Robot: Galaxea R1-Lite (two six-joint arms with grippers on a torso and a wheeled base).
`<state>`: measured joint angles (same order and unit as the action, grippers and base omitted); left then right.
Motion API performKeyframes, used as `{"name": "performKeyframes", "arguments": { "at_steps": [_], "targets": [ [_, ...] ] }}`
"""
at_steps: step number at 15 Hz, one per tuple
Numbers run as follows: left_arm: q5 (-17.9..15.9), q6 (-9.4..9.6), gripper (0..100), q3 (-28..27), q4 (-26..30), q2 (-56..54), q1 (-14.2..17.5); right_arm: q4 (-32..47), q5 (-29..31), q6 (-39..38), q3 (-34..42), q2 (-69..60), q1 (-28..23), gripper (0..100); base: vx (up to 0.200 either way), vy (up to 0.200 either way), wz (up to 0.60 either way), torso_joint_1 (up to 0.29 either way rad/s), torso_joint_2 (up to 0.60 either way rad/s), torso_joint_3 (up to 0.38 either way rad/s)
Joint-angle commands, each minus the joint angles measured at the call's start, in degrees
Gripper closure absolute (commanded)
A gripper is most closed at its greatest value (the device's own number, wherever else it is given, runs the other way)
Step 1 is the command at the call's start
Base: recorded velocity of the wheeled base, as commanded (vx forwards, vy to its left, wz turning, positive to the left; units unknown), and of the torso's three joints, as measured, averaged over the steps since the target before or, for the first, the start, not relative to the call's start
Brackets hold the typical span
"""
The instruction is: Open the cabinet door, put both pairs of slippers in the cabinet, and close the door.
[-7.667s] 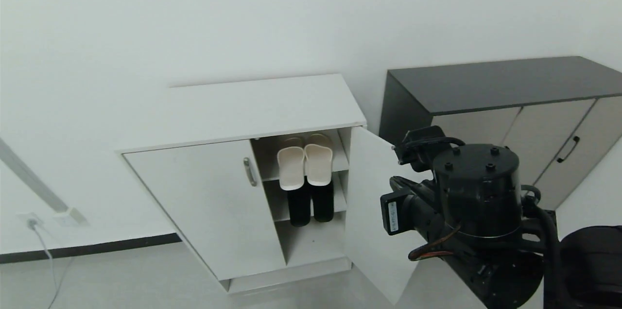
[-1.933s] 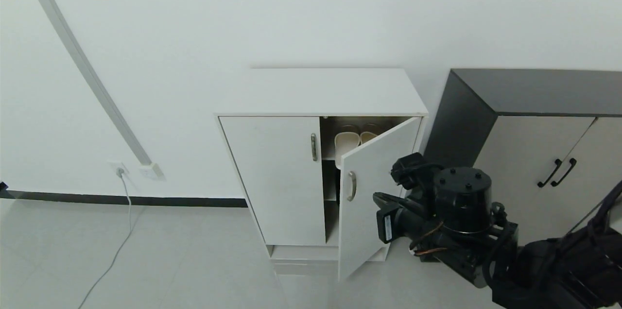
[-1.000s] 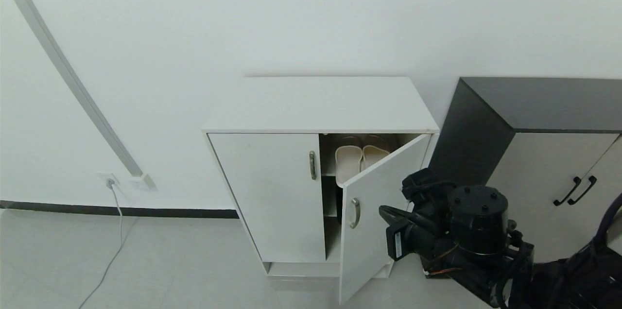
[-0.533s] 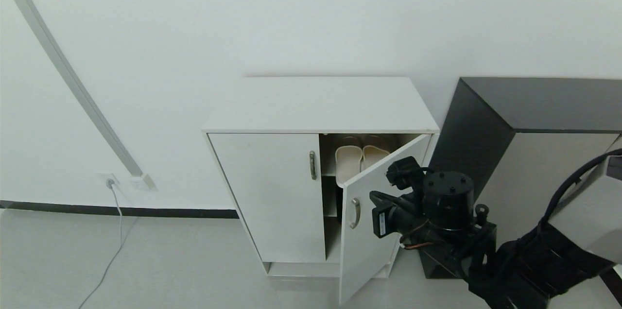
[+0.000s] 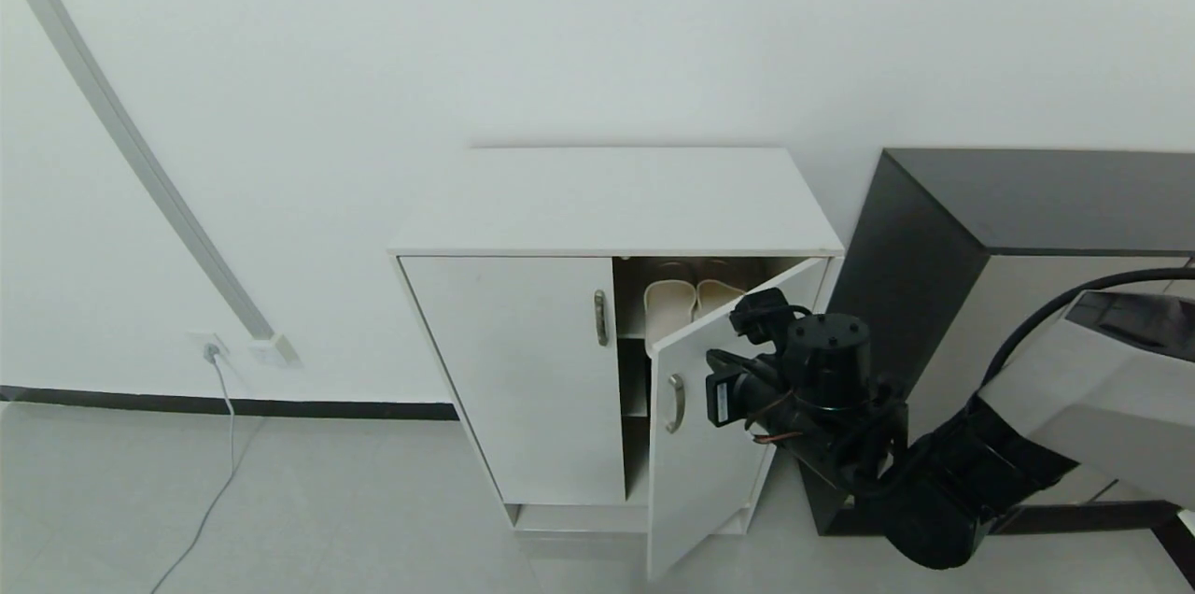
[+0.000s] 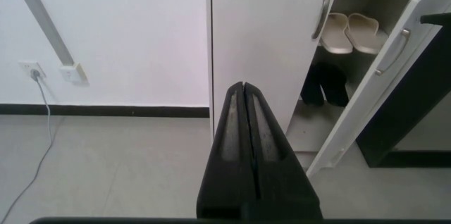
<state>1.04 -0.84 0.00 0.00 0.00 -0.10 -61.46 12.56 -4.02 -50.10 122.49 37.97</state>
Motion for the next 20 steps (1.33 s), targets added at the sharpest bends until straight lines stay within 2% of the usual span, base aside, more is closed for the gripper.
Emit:
{"name": "performKeyframes", "arguments": {
  "at_steps": [1,9,20],
  "targets": [
    [0.02,-0.04,100,0.00,0.00,0.00,0.01,0.64,0.01,-0.02,-3.25,2.67,-0.53,100,0.000,0.000,0.00,0.000,0.00,0.000],
    [0.02,-0.04,100,0.00,0.00,0.00,0.01,6.53,0.01,0.16,-11.68,5.21,-1.15,100,0.000,0.000,0.00,0.000,0.00,0.000],
    [0.02,-0.04,100,0.00,0.00,0.00,-0.08,8.12,0.01,0.07,-16.52,7.67,-2.38,100,0.000,0.000,0.00,0.000,0.00,0.000]
  ]
}}
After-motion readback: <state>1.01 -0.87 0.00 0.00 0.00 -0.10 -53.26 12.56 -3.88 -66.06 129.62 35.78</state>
